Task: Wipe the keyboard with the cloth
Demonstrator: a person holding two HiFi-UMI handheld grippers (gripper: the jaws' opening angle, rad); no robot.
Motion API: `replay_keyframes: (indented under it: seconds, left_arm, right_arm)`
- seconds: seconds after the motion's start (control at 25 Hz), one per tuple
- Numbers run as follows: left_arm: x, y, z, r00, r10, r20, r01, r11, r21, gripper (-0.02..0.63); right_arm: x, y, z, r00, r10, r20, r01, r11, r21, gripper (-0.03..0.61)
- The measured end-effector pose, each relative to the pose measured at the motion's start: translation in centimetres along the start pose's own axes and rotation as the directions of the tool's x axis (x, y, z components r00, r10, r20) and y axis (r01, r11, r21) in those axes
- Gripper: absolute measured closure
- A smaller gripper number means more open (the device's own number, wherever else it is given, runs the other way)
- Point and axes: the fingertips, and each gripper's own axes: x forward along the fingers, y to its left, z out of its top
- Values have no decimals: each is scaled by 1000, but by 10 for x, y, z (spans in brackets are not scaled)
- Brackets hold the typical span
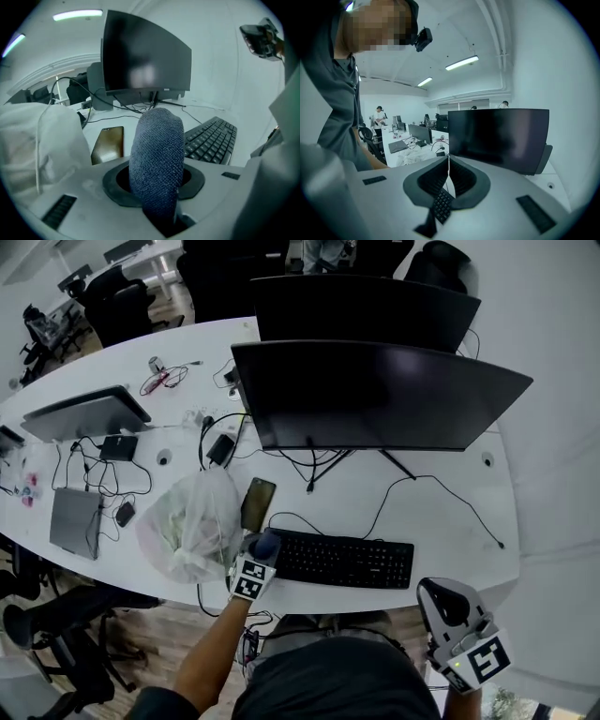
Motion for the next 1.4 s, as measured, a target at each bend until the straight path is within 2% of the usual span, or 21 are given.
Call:
replay_keyframes:
  seconds: [0.12,0.24,0.36,0.44,0.52,0.6,0.72,0.8,0.92,1.04,1.2,1.28,1.4]
  left_arm:
    - [-24,-32,-27,999,-41,6,42,999,-17,508]
    - [-43,-58,-35,999,-48,10,48,999,19,508]
    - [-32,-30,0,995,22,100,-25,999,29,508]
    - [-13,-6,18,994,29,105,-28,1000,-11,508]
    - [-1,1,16,996,21,81,-15,997,-72,508]
    - [-8,-12,2,995,31,90,-22,995,-102,511]
    - [-31,-52,-27,998,14,67,-10,998,-61,512]
    - [-35,-62,-30,998,-5,62,7,999,-31,512]
    - [-20,-27,9,993,30,116,-28,999,-20,512]
    - [-1,-2,27,995,33,99,-27,998,-54,512]
    - [-13,-46,-15,997,5,73,-6,1000,18,514]
    - [-28,-75,-35,998,-36,47,34,999,42,515]
    - [-29,-88,-24,996,-69,54,64,994,92,515]
  right_arm:
    - [12,9,-7,999,19,-36,-18,999,27,569]
    - [21,8,-6,998,36,-60,-34,999,31,568]
    - [26,5,3,997,50,-54,-49,999,10,568]
    - [30,6,0,996,55,-69,-54,999,6,568]
    - [33,9,-6,995,63,-84,-61,998,17,568]
    - [36,9,-11,993,70,-92,-68,997,25,568]
    - [36,3,-16,993,60,-102,-57,998,39,569]
    - [35,1,-15,993,56,-104,-52,998,42,568]
    - [37,3,-13,993,63,-99,-59,998,37,568]
    - [44,11,-13,992,83,-92,-80,996,34,568]
    - [44,13,-17,991,92,-99,-88,995,39,568]
    - [40,8,-21,991,76,-110,-71,996,51,568]
    - [36,3,-24,991,62,-120,-55,997,62,569]
